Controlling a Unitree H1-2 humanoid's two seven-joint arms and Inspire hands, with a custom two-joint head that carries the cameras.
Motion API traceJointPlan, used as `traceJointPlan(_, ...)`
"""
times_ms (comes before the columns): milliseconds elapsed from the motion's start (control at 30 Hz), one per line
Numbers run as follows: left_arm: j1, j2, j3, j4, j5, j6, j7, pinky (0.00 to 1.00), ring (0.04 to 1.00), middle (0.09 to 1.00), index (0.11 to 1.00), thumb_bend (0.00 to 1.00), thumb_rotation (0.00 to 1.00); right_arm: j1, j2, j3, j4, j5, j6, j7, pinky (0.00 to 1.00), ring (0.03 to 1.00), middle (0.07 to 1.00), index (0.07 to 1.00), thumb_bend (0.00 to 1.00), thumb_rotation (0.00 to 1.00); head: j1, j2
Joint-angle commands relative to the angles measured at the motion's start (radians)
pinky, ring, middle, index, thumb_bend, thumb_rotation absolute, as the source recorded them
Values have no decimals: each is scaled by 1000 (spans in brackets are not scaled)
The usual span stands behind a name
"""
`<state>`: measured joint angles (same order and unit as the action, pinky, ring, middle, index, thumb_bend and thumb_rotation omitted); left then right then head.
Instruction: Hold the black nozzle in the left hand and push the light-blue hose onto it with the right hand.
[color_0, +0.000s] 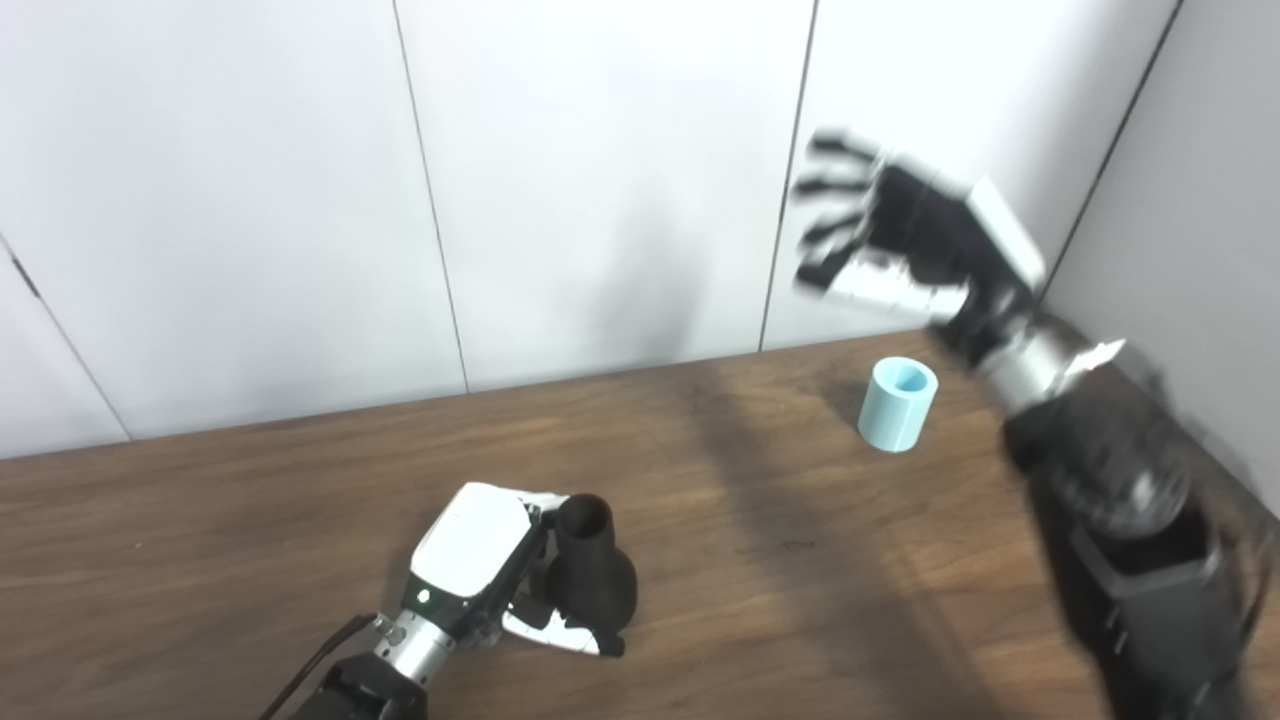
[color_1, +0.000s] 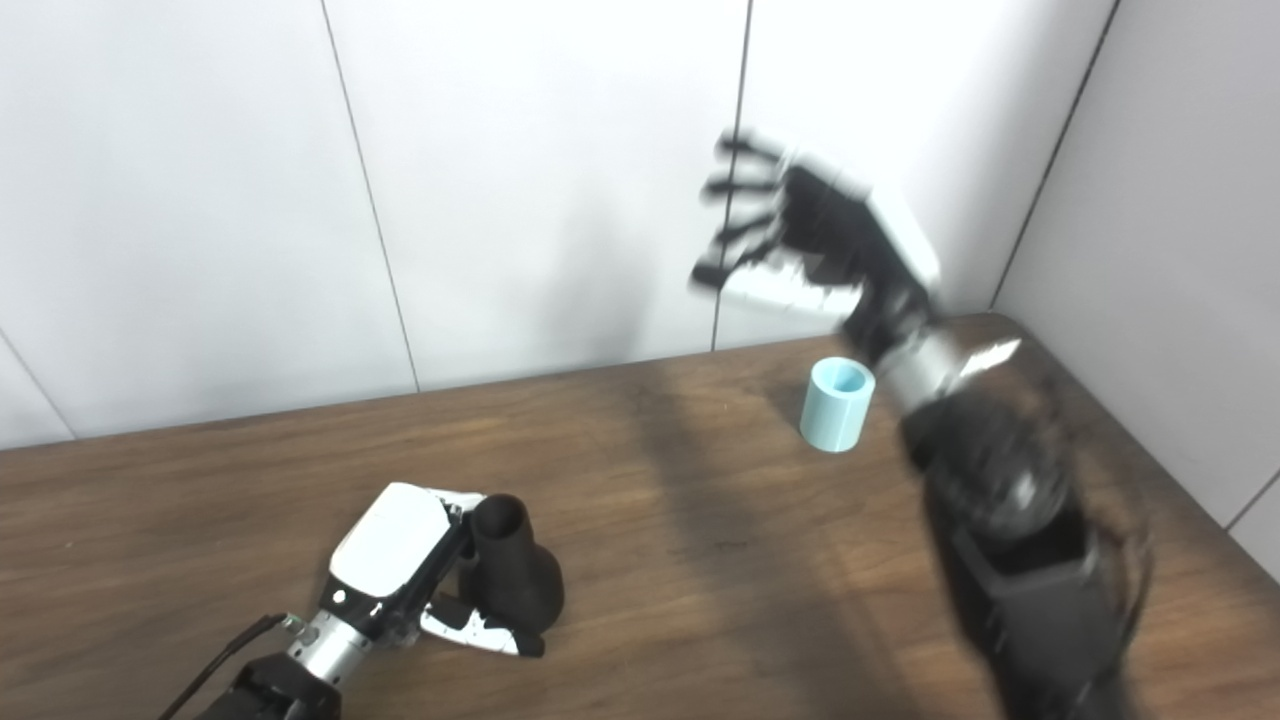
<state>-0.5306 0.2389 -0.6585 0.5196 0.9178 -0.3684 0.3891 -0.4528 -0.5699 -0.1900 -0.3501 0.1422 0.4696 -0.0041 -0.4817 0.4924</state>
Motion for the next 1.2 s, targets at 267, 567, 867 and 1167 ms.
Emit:
traceJointPlan(267, 87, 21, -36, 147, 25, -41, 17, 289, 385, 398, 495, 522, 0, 3, -42, -32, 298, -122, -2, -37, 695, 777, 794, 805, 795, 201, -66, -27)
traceJointPlan(567, 91, 40, -33, 140, 17, -58, 3, 291, 387, 401, 495, 522, 0, 31, -57, -25, 449, -71, -65, 104, 763, 856, 883, 875, 653, 187, -77, -30)
traceJointPlan(867, 98, 42, -27, 134, 11, -61, 6, 305, 387, 400, 498, 522, 0, 27, -53, 7, 583, -60, -168, 212, 836, 922, 958, 941, 709, 271, -67, -22)
traceJointPlan(1167, 107, 47, -31, 114, 12, -44, -23, 276, 369, 458, 486, 526, 0, 23, -53, 51, 659, -80, -189, 261, 822, 944, 993, 998, 793, 259, -61, -14)
